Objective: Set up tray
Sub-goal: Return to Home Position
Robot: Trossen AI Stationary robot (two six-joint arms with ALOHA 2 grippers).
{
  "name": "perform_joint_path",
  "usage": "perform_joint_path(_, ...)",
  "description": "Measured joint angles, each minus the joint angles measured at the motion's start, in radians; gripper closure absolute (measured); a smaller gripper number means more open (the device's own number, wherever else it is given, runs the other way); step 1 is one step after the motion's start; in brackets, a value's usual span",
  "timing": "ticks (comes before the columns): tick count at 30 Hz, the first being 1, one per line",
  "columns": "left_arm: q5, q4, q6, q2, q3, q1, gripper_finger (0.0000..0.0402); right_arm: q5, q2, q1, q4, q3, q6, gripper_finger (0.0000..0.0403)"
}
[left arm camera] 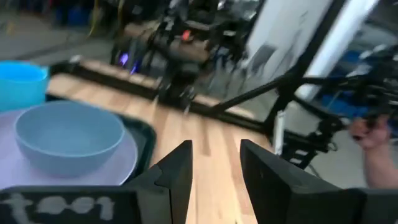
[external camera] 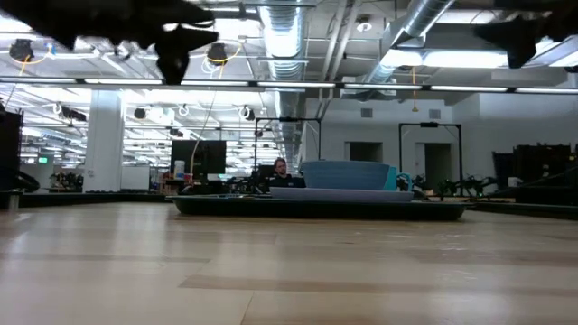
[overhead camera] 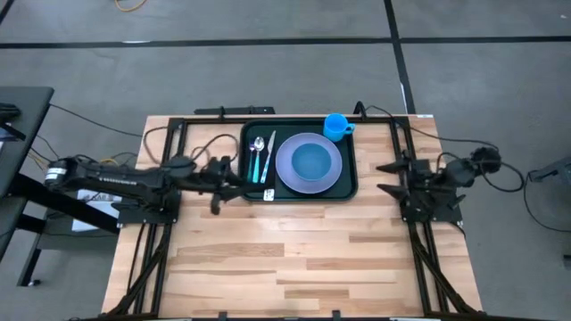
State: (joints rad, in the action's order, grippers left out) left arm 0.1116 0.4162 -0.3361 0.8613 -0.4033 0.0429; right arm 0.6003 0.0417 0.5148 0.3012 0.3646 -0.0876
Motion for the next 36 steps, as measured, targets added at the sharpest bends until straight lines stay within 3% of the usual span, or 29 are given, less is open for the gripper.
perform_joint_path(4, 0.027, 0.167, 0.055, -0.135, 0.187, 0.000, 0.0281, -0.039, -0.038, -0.001, -0.017, -0.035, 0.085, 0.0143)
perform_joint_path(8, 0.015, 0.221, 0.086, -0.268, 0.324, 0.000, 0.0281, -0.051, -0.004, 0.000, -0.126, -0.037, 0.155, 0.0143)
perform_joint_path(10, 0.015, 0.245, 0.099, -0.331, 0.374, 0.000, 0.0281, -0.065, -0.006, 0.000, -0.099, -0.051, 0.168, 0.0143)
perform_joint_path(19, 0.045, -0.039, 0.136, -0.573, 0.391, -0.003, 0.0281, -0.178, -0.038, 0.000, -0.110, -0.042, 0.179, 0.0143)
perform_joint_path(25, 0.048, -0.176, 0.154, -0.669, 0.393, -0.024, 0.0281, -0.263, -0.038, 0.000, -0.067, -0.044, 0.220, 0.0143)
perform_joint_path(30, 0.014, -0.275, 0.171, -0.702, 0.394, -0.036, 0.0281, -0.209, -0.038, 0.000, -0.003, -0.059, 0.213, 0.0143)
perform_joint_path(36, -0.029, -0.306, 0.185, -0.706, 0.394, -0.036, 0.0281, -0.022, -0.038, -0.001, -0.174, -0.194, 0.253, 0.0143)
